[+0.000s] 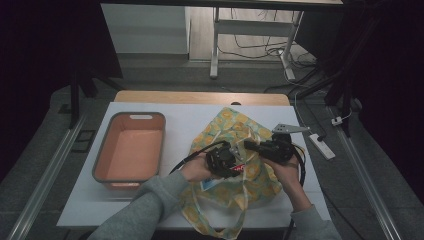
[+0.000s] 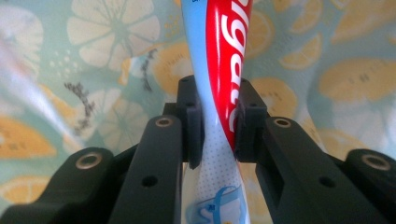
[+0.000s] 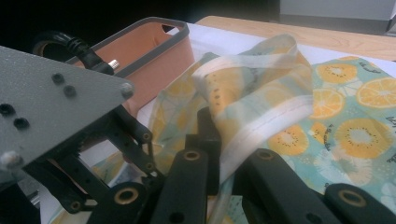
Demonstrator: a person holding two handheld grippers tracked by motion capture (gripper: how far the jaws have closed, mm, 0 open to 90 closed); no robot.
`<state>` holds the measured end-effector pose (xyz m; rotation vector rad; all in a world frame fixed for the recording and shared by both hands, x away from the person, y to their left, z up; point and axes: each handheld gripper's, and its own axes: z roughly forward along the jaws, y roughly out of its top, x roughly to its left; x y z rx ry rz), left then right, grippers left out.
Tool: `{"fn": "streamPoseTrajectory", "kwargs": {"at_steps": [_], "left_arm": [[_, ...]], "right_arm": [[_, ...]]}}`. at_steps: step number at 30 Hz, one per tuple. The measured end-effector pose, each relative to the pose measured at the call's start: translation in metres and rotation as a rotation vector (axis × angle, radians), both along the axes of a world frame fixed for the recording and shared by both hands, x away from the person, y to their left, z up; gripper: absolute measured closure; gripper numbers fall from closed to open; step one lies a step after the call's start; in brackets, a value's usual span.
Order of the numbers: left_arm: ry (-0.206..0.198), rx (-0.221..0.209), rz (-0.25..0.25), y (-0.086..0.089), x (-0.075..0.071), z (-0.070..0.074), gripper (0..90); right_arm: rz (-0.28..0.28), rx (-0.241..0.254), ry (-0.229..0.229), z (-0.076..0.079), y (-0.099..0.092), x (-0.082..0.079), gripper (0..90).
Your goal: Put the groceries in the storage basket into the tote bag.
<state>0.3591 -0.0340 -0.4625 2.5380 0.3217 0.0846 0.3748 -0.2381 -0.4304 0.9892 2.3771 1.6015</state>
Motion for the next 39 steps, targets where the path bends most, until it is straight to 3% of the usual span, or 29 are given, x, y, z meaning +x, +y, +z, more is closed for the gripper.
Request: {"fn": "streamPoseTrajectory", "kwargs": {"at_steps": [8, 12, 14, 15, 16, 22, 28, 33, 36, 39], "left_arm": [[0.009, 0.043, 0.012, -0.014, 0.009, -0.021, 75.7], [0.007, 0.036, 0.011, -0.017, 0.009, -0.026, 74.8], [0.005, 0.011, 0.016, -0.015, 0.008, -0.023, 70.9], [0.006, -0.004, 0.018, -0.013, 0.007, -0.02, 57.3], [-0.004, -0.012, 0.019, -0.01, 0.005, -0.015, 54.3], [-0.042, -0.062, 0.035, 0.025, -0.011, 0.012, 49.3], [-0.049, -0.148, 0.124, 0.079, -0.025, 0.031, 42.1], [-0.033, -0.19, 0.217, 0.119, -0.024, 0.031, 40.1], [-0.018, -0.192, 0.265, 0.135, -0.021, 0.027, 40.2], [-0.028, -0.18, 0.314, 0.149, -0.02, 0.026, 40.2]], "right_arm": [[-0.008, -0.006, 0.004, -0.001, -0.002, 0.001, 89.0], [-0.007, -0.012, 0.008, -0.003, -0.001, 0.002, 89.0], [-0.009, -0.014, 0.009, -0.003, -0.001, 0.002, 89.0], [-0.013, -0.01, 0.008, -0.003, -0.003, 0.002, 89.0], [-0.013, -0.01, 0.008, -0.003, -0.003, 0.002, 89.0], [-0.019, -0.013, 0.015, -0.004, -0.005, 0.003, 88.9], [-0.007, -0.026, 0.022, -0.007, -0.002, 0.002, 88.9], [-0.012, -0.032, 0.04, -0.012, -0.003, 0.001, 88.6], [-0.012, -0.039, 0.045, -0.017, -0.006, -0.004, 88.6], [-0.022, -0.078, 0.028, -0.02, -0.008, -0.01, 88.6]]}}
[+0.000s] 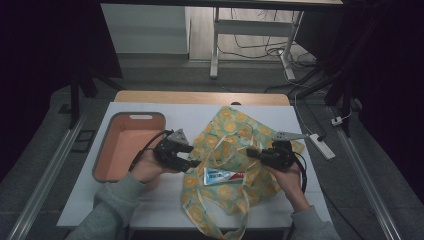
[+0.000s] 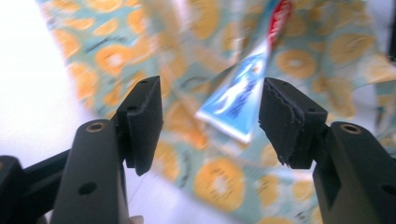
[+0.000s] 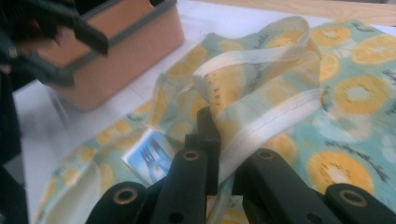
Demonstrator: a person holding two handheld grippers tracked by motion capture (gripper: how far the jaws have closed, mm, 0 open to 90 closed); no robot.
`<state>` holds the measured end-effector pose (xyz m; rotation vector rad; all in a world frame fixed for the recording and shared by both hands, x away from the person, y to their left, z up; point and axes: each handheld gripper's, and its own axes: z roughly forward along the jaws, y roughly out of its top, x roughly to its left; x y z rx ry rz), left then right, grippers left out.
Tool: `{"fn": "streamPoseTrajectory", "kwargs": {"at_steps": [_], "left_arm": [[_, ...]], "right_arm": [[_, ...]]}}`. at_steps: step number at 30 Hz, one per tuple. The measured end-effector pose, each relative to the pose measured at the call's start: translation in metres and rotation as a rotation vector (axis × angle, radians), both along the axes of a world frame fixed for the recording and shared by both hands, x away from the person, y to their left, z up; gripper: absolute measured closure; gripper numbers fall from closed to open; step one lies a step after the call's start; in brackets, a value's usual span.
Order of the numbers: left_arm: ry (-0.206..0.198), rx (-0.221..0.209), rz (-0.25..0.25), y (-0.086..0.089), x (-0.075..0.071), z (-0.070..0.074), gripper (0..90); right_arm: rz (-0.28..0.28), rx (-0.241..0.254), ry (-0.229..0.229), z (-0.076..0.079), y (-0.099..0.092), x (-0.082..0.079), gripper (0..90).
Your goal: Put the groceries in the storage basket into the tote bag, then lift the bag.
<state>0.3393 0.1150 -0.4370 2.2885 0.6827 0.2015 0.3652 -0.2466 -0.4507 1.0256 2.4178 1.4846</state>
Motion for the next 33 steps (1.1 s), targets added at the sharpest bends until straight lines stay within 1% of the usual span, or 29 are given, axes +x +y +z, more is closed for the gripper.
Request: {"fn": "streamPoseTrajectory", "kwargs": {"at_steps": [3, 10, 11, 15, 21, 23, 25, 27, 30, 32, 33], "left_arm": [[0.001, -0.022, 0.026, 0.012, 0.001, 0.001, 40.3], [0.006, -0.035, 0.065, 0.026, 0.005, 0.002, 39.7], [0.005, -0.036, 0.073, 0.027, 0.005, 0.002, 38.7], [0.005, -0.029, 0.076, 0.027, 0.006, 0.002, 38.0], [0.001, -0.02, 0.084, 0.025, 0.003, 0.003, 34.9], [0.001, -0.015, 0.075, 0.021, 0.002, 0.003, 34.2], [0.006, -0.005, 0.059, 0.013, 0.001, 0.001, 33.9], [0.007, 0.027, 0.042, 0.002, 0.001, -0.003, 33.6], [0.017, 0.092, 0.02, -0.02, 0.001, -0.013, 32.8], [0.031, 0.119, 0.014, -0.034, 0.002, -0.021, 33.0], [0.035, 0.14, 0.013, -0.039, 0.002, -0.024, 33.7]], "right_arm": [[-0.004, -0.009, -0.012, -0.001, -0.001, -0.003, 88.6], [0.008, -0.036, -0.045, -0.001, 0.001, -0.008, 88.6], [0.007, -0.037, -0.048, -0.001, 0.001, -0.009, 88.6], [0.008, -0.049, -0.053, -0.001, 0.0, -0.01, 88.6], [0.005, -0.046, -0.052, -0.002, -0.001, -0.01, 88.3], [0.005, -0.049, -0.057, -0.001, -0.002, -0.01, 88.3], [0.005, -0.05, -0.057, -0.001, -0.002, -0.009, 88.3], [0.003, -0.05, -0.055, -0.001, -0.002, -0.009, 88.3], [0.0, -0.05, -0.055, -0.001, -0.003, -0.01, 88.3], [0.004, -0.05, -0.06, 0.001, -0.003, -0.01, 88.3], [0.003, -0.05, -0.061, 0.002, -0.004, -0.011, 88.1]]}}
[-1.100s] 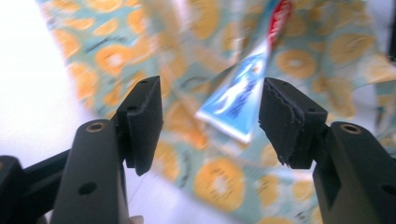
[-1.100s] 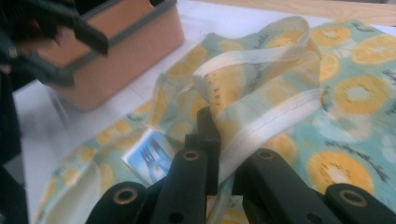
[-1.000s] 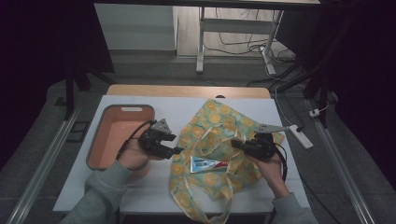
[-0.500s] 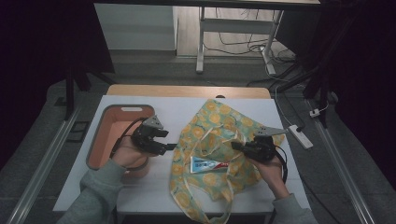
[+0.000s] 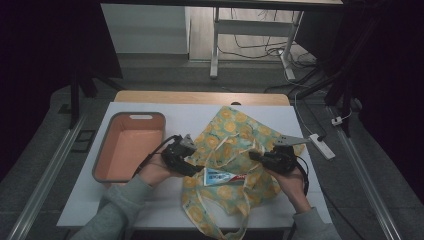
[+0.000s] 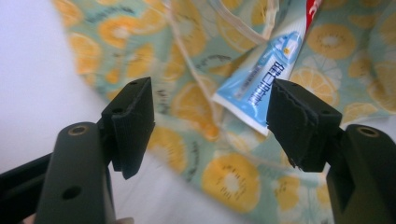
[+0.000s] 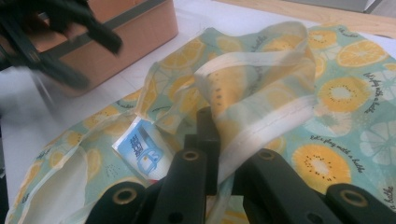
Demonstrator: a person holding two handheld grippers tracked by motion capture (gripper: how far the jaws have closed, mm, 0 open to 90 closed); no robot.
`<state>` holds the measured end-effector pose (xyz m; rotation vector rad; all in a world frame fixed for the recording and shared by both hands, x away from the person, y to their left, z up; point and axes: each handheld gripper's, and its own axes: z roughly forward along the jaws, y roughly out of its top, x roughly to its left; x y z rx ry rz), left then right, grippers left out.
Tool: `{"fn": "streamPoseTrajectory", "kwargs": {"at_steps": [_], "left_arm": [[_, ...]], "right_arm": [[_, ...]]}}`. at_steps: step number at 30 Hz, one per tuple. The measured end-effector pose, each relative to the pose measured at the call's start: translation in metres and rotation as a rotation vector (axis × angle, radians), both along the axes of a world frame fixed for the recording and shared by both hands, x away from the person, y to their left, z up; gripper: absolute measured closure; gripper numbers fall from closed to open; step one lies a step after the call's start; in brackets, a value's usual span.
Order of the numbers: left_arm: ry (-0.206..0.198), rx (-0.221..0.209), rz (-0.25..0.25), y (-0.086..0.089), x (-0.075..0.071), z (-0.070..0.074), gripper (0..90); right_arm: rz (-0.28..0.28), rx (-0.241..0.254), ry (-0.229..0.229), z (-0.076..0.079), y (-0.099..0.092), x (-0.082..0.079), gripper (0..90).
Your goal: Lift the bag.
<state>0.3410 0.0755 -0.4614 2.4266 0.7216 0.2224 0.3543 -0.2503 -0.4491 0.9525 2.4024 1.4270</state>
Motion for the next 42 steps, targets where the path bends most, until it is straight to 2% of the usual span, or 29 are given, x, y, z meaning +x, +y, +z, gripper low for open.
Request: {"fn": "streamPoseTrajectory", "kwargs": {"at_steps": [3, 6, 12, 17, 20, 24, 26, 31, 36, 39, 41, 42], "left_arm": [[0.011, 0.049, 0.008, -0.012, 0.0, -0.009, 36.1], [0.029, 0.066, 0.014, -0.016, -0.001, -0.014, 38.4], [0.045, 0.117, 0.08, -0.022, -0.005, -0.025, 46.0], [0.07, 0.144, 0.104, -0.027, -0.004, -0.035, 48.1], [0.066, 0.175, 0.112, -0.031, -0.005, -0.039, 51.0], [0.088, 0.164, 0.123, -0.028, -0.004, -0.042, 57.4], [0.104, 0.159, 0.125, -0.026, -0.003, -0.043, 63.4], [0.119, 0.169, 0.132, -0.028, 0.0, -0.049, 73.1], [0.122, 0.145, 0.124, -0.027, 0.001, -0.049, 86.3], [0.132, 0.125, 0.116, -0.024, 0.0, -0.047, 89.0], [0.139, 0.086, 0.1, -0.02, -0.002, -0.04, 89.1], [0.13, 0.074, 0.097, -0.017, -0.005, -0.035, 89.2]], "right_arm": [[0.002, 0.009, -0.007, 0.002, -0.002, -0.001, 88.0], [0.003, 0.008, -0.009, 0.002, -0.004, -0.002, 88.0], [0.003, 0.017, -0.008, 0.002, -0.007, -0.002, 88.0], [0.01, 0.015, -0.013, 0.003, -0.006, -0.003, 87.8], [0.011, 0.015, -0.011, 0.003, -0.006, -0.003, 87.8], [0.011, 0.015, -0.013, 0.003, -0.007, -0.003, 87.8], [0.011, 0.017, -0.013, 0.003, -0.007, -0.003, 87.5], [0.011, 0.013, -0.009, 0.002, -0.006, -0.002, 87.5], [0.011, 0.009, -0.006, 0.001, -0.005, -0.002, 87.2], [0.013, 0.002, 0.001, 0.001, -0.006, -0.001, 85.2], [0.009, 0.001, 0.004, 0.0, -0.006, -0.001, 84.6], [0.008, 0.001, 0.005, -0.001, -0.007, -0.001, 83.7]]}}
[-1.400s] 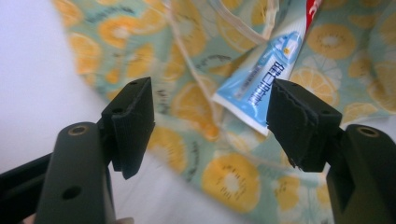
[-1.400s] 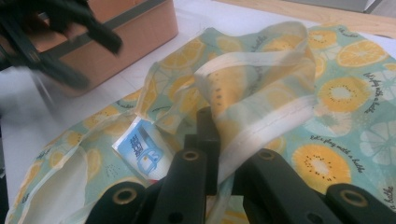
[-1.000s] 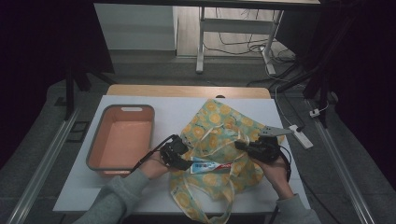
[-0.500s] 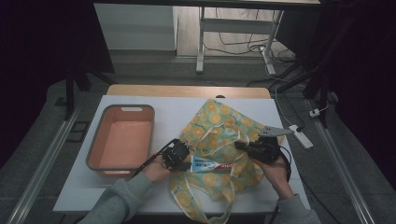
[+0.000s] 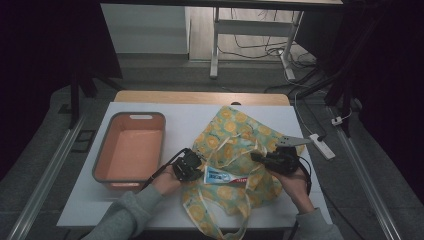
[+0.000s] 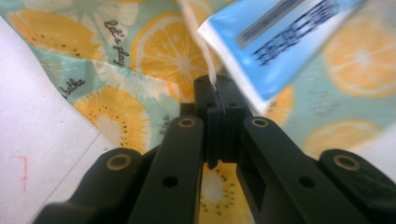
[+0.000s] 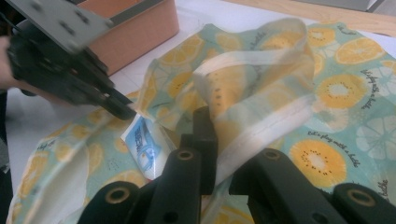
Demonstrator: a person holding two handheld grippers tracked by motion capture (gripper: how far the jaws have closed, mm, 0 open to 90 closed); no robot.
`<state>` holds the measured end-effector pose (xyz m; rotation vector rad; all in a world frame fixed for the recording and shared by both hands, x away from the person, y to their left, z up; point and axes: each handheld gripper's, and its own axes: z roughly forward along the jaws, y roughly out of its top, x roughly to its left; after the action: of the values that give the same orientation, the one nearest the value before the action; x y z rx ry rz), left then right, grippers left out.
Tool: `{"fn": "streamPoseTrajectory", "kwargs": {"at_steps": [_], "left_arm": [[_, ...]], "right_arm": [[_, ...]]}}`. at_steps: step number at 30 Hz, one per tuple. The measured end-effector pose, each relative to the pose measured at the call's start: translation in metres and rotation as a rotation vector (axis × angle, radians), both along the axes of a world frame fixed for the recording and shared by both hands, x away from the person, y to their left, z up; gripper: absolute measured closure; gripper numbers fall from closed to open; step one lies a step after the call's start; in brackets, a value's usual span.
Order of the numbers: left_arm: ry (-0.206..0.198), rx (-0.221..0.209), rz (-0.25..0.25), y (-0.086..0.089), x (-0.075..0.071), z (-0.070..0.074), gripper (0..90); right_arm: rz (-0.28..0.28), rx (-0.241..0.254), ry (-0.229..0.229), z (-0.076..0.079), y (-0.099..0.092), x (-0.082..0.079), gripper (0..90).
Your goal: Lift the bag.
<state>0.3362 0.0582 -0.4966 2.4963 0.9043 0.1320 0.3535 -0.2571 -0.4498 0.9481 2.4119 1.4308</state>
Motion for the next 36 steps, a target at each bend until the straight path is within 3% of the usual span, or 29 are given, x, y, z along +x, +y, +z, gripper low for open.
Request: {"fn": "streamPoseTrajectory", "kwargs": {"at_steps": [5, 8, 11, 17, 20, 23, 29, 33, 36], "left_arm": [[-0.044, -0.123, -0.016, 0.019, -0.014, 0.034, 89.2], [-0.055, -0.201, -0.028, 0.032, -0.02, 0.05, 89.1], [-0.061, -0.242, -0.025, 0.045, -0.022, 0.057, 89.1], [-0.06, -0.271, -0.02, 0.058, -0.018, 0.055, 89.2], [-0.056, -0.28, -0.028, 0.058, -0.016, 0.054, 89.2], [-0.055, -0.276, -0.038, 0.057, -0.015, 0.053, 89.1], [-0.047, -0.28, -0.041, 0.057, -0.013, 0.052, 89.1], [-0.047, -0.276, -0.043, 0.056, -0.013, 0.052, 89.1], [-0.047, -0.278, -0.04, 0.057, -0.013, 0.052, 89.1]], "right_arm": [[0.0, 0.0, 0.007, -0.001, -0.002, 0.0, 71.6], [0.003, 0.028, 0.012, 0.0, -0.002, -0.001, 56.7], [-0.022, 0.02, 0.0, 0.005, -0.001, -0.006, 36.2], [-0.078, 0.048, -0.008, 0.023, -0.019, -0.029, 21.9], [-0.092, 0.057, -0.003, 0.026, -0.029, -0.045, 21.6], [-0.068, 0.026, 0.022, 0.022, -0.028, -0.067, 20.9], [-0.013, -0.093, 0.066, -0.005, -0.005, -0.105, 16.6], [-0.027, -0.165, 0.094, -0.022, 0.012, -0.106, 18.5], [-0.047, -0.239, 0.111, -0.035, 0.015, -0.1, 32.8]]}}
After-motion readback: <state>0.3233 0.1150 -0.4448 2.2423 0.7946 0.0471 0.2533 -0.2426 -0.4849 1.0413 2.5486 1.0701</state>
